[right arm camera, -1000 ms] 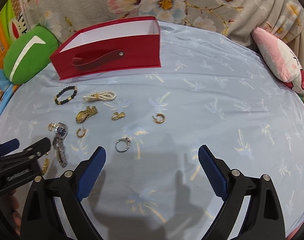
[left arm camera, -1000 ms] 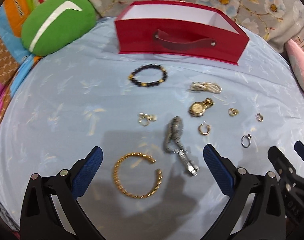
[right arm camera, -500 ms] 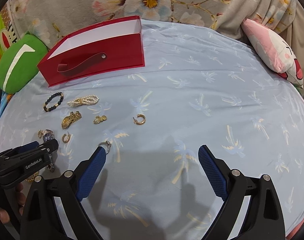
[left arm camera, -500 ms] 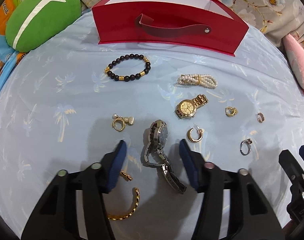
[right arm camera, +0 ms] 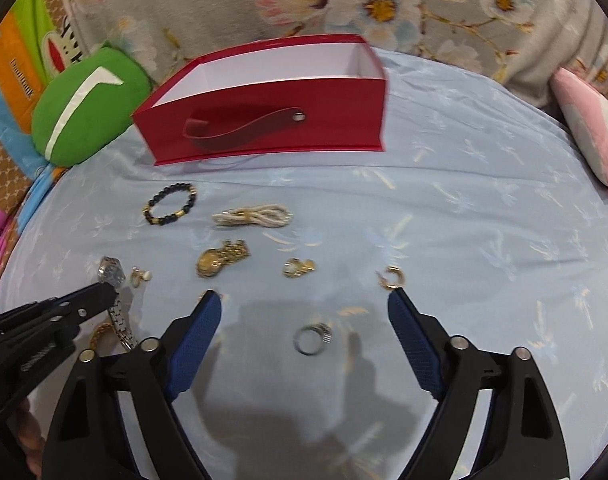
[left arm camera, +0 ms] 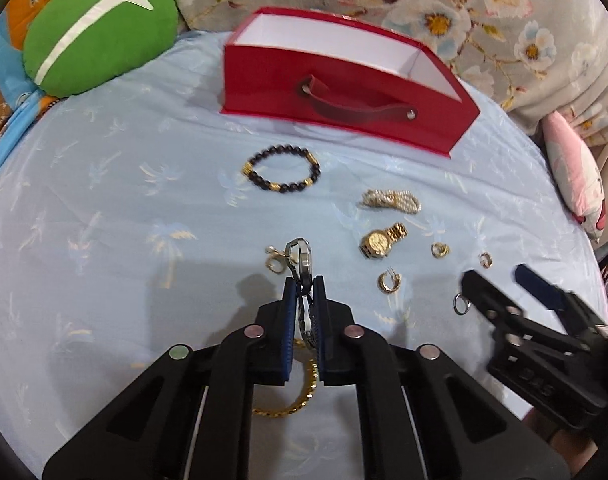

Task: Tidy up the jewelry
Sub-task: 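Grasp the silver watch with the left tool while the right tool grasps the gold watch, then lift the silver watch with the left tool while the right tool lifts the gold watch, then lower both watches into the red box and open both tools, then withdraw both tools from the box back over the jewelry, then grasp the black-bead bracelet with the left tool while the right tool grasps the pearl bracelet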

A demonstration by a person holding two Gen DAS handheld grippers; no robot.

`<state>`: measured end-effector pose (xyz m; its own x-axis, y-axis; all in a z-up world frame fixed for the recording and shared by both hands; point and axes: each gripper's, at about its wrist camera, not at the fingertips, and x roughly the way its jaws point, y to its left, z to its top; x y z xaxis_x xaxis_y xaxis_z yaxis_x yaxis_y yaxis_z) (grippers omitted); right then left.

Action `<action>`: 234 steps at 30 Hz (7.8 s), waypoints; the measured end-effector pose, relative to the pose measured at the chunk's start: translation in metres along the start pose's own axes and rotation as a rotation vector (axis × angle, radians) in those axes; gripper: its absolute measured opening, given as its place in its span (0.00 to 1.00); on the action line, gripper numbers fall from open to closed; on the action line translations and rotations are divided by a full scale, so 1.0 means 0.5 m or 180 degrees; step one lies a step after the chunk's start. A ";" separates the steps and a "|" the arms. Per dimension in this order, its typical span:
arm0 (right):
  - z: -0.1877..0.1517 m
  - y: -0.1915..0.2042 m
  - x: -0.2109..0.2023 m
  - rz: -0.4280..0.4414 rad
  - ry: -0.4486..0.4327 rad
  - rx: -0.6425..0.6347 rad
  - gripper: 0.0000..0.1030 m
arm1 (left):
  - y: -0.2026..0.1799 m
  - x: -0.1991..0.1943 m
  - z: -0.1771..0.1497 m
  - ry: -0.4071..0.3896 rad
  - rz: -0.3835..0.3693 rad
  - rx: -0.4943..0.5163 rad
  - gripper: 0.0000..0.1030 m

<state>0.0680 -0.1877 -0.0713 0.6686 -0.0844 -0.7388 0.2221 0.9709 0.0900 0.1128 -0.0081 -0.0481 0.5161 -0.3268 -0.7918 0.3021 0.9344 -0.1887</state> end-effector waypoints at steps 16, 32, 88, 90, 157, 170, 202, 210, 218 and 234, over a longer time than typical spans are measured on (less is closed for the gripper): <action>0.032 0.100 0.111 0.0253 0.0284 -0.0055 0.58 | 0.078 -0.026 0.006 -0.0119 0.0005 -0.0208 0.07; 0.044 0.114 0.138 0.0122 0.0188 -0.0107 0.20 | 0.092 -0.022 0.002 -0.0184 0.0020 -0.0239 0.05; 0.077 0.089 0.019 0.0385 -0.0192 -0.0084 0.19 | 0.077 -0.063 0.044 -0.0443 -0.0108 -0.0179 0.08; 0.082 0.087 0.008 0.0391 -0.0236 -0.0089 0.19 | 0.076 -0.080 0.057 -0.0528 -0.0100 -0.0153 0.08; 0.612 -0.073 0.312 0.0049 0.0055 -0.0319 0.49 | 0.045 0.249 0.667 -0.0579 0.0335 0.0243 0.77; 0.371 -0.107 -0.012 0.0056 -0.0527 -0.0347 0.58 | 0.076 -0.007 0.387 -0.0698 0.0438 0.0452 0.83; 0.095 0.041 0.110 0.0745 -0.0071 -0.0981 0.59 | 0.133 -0.029 0.013 -0.0142 0.0454 -0.0060 0.83; 0.126 0.048 0.164 0.0825 0.0091 -0.1056 0.48 | 0.144 -0.011 0.022 -0.0102 0.0461 -0.0079 0.83; 0.128 0.049 0.188 0.0738 0.0235 -0.0988 0.36 | 0.125 0.014 0.060 -0.0097 0.0399 0.0022 0.83; 0.105 0.017 0.145 0.0684 0.0222 -0.0524 0.19 | 0.033 0.201 0.184 0.0208 0.0098 0.0294 0.84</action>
<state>0.1555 -0.1972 -0.0891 0.6363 0.1375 -0.7591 -0.0416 0.9887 0.1442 0.2433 -0.0386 -0.0773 0.4738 -0.2855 -0.8331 0.3612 0.9258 -0.1118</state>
